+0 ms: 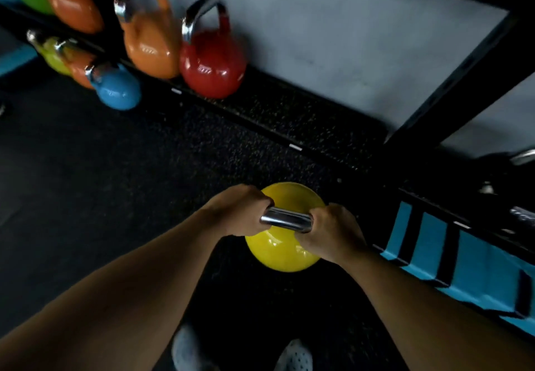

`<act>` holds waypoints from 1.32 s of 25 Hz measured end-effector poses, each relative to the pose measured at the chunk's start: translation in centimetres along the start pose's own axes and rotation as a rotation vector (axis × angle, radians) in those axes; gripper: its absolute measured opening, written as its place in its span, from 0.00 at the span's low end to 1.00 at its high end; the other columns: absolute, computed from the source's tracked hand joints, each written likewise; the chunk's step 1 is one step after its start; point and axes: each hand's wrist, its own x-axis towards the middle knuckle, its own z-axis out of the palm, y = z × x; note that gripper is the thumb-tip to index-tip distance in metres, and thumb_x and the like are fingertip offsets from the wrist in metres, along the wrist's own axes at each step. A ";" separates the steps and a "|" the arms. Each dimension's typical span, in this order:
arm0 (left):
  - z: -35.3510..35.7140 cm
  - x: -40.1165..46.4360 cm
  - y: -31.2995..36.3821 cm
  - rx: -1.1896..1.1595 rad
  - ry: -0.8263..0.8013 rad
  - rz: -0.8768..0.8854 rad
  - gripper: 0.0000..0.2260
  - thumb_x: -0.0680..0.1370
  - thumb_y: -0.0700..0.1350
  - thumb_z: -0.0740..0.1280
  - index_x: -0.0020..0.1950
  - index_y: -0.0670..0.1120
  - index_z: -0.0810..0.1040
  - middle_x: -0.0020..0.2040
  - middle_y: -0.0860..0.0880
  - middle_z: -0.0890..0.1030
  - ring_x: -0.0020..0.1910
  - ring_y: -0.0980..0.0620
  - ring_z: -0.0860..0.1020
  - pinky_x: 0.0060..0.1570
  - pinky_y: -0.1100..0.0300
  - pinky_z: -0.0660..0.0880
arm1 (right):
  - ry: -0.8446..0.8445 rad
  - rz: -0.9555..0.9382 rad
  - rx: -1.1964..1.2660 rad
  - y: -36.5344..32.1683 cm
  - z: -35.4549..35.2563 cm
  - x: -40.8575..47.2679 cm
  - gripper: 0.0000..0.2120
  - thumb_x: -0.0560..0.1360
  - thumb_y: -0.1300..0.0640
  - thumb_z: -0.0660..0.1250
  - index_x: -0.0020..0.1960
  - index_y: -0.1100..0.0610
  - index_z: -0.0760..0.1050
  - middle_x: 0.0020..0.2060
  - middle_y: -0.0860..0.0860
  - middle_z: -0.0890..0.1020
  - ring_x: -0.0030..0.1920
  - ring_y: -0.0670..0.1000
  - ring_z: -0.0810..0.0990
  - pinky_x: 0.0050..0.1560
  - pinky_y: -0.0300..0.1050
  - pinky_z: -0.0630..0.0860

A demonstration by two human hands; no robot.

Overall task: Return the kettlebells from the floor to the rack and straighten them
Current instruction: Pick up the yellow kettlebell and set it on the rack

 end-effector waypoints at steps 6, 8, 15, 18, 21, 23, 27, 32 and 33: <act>-5.2 10.1 -3.1 0.065 0.135 0.125 0.08 0.72 0.49 0.68 0.42 0.45 0.79 0.42 0.43 0.83 0.42 0.36 0.82 0.36 0.50 0.75 | 0.145 0.125 -0.045 2.6 -5.7 7.0 0.13 0.70 0.46 0.68 0.47 0.54 0.81 0.44 0.58 0.85 0.47 0.63 0.83 0.42 0.49 0.76; -6.9 12.4 -3.5 0.104 0.164 0.129 0.10 0.73 0.51 0.66 0.47 0.46 0.79 0.46 0.43 0.84 0.47 0.36 0.82 0.41 0.49 0.77 | 0.182 0.126 -0.067 3.2 -7.1 8.9 0.14 0.70 0.46 0.67 0.48 0.54 0.80 0.45 0.58 0.85 0.47 0.63 0.83 0.44 0.50 0.77; -13.1 23.1 -4.4 0.259 0.192 0.230 0.14 0.74 0.53 0.66 0.55 0.46 0.79 0.53 0.42 0.83 0.54 0.37 0.80 0.46 0.50 0.76 | 0.397 0.284 -0.037 7.2 -11.5 16.4 0.14 0.68 0.47 0.67 0.48 0.54 0.81 0.44 0.59 0.85 0.47 0.65 0.83 0.44 0.53 0.79; -13.1 26.0 -4.6 0.194 0.177 0.221 0.14 0.74 0.52 0.68 0.55 0.46 0.80 0.53 0.41 0.83 0.53 0.37 0.80 0.46 0.50 0.76 | 0.407 0.341 0.032 8.3 -11.8 18.5 0.15 0.68 0.47 0.65 0.49 0.54 0.80 0.45 0.58 0.85 0.48 0.64 0.83 0.45 0.53 0.80; -12.5 28.1 -5.0 0.105 0.202 0.194 0.13 0.74 0.51 0.67 0.54 0.46 0.80 0.52 0.40 0.83 0.52 0.37 0.81 0.47 0.50 0.76 | 0.442 0.359 0.108 9.4 -11.7 19.7 0.13 0.69 0.50 0.67 0.50 0.54 0.81 0.44 0.58 0.86 0.49 0.62 0.84 0.44 0.50 0.79; -12.2 29.7 -4.6 0.031 0.213 0.176 0.11 0.72 0.49 0.68 0.51 0.46 0.79 0.50 0.40 0.83 0.51 0.36 0.80 0.46 0.50 0.76 | 0.454 0.380 0.137 10.5 -12.1 20.2 0.12 0.70 0.55 0.68 0.52 0.55 0.81 0.45 0.59 0.86 0.49 0.61 0.83 0.45 0.47 0.78; -11.9 33.2 -3.5 -0.111 0.208 0.082 0.06 0.71 0.44 0.68 0.46 0.45 0.77 0.46 0.38 0.81 0.48 0.35 0.80 0.40 0.51 0.73 | 0.469 0.496 0.181 12.6 -12.8 22.0 0.19 0.71 0.59 0.68 0.63 0.57 0.78 0.56 0.59 0.83 0.57 0.59 0.81 0.51 0.44 0.75; -11.2 35.3 -3.6 -0.163 0.285 0.043 0.05 0.71 0.41 0.66 0.46 0.44 0.77 0.46 0.39 0.82 0.49 0.35 0.79 0.40 0.52 0.72 | 0.441 0.480 0.202 13.9 -13.4 23.5 0.23 0.72 0.59 0.69 0.67 0.59 0.75 0.60 0.60 0.81 0.62 0.60 0.78 0.59 0.47 0.73; -11.1 35.3 -3.6 -0.167 0.302 0.044 0.06 0.71 0.40 0.66 0.48 0.43 0.77 0.47 0.38 0.82 0.49 0.35 0.79 0.41 0.52 0.72 | 0.426 0.471 0.207 14.0 -13.4 23.4 0.23 0.72 0.59 0.69 0.67 0.58 0.75 0.60 0.60 0.82 0.61 0.60 0.78 0.57 0.47 0.74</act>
